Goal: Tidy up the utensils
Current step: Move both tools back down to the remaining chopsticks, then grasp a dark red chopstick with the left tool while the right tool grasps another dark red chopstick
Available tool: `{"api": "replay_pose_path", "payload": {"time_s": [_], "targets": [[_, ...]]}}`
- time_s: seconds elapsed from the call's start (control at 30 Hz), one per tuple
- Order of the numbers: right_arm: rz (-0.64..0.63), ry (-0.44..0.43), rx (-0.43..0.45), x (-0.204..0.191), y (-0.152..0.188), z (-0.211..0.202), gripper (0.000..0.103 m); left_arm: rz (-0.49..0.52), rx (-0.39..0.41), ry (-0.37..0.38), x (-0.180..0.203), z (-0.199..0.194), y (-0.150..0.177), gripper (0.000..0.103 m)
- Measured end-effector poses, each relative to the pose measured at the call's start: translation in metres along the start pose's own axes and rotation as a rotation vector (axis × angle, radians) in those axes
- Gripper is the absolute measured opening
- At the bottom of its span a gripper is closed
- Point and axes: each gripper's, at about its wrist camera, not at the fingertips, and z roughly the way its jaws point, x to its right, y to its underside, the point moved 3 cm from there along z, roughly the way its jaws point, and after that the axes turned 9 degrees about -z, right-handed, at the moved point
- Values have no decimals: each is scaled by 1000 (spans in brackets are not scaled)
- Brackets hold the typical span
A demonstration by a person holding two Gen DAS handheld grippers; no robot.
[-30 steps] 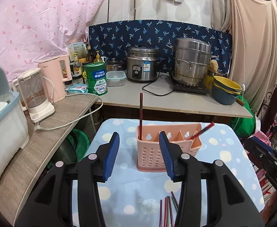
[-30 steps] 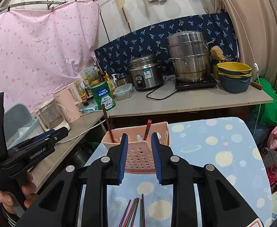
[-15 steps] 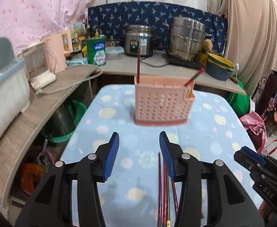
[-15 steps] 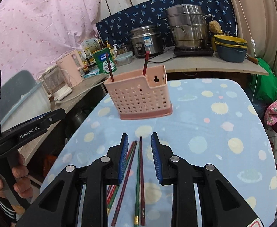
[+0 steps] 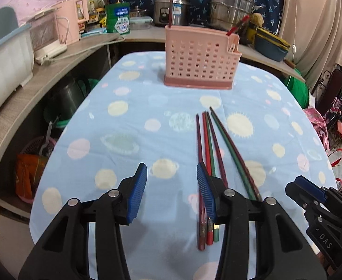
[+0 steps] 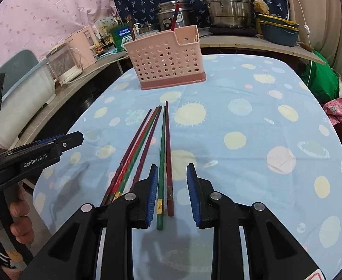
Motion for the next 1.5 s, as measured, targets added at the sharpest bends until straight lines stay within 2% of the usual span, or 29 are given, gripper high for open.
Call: {"api": "replay_pose_path", "payload": {"time_s": [0.2,0.4,0.83,1.0,1.1,1.5], "targets": [[-1,3,-40,-2,21,14,25,-9,-52,-10,-10,8,23,42],[-15,7,-54,-5,28,23,25,-20,-93,-18,-17,16,40,43],[-16,15,-73,-6,32,32,17,-21,-127,-13,-18,22,52,43],[-6,13,-79,-2,34,35,10,-13,-131,-2,-16,19,56,43],[-11,18,-78,-2,34,35,10,-5,-133,6,-13,17,59,48],[-7,26,-75,-2,35,35,8,14,-162,47,1,18,68,49]]}}
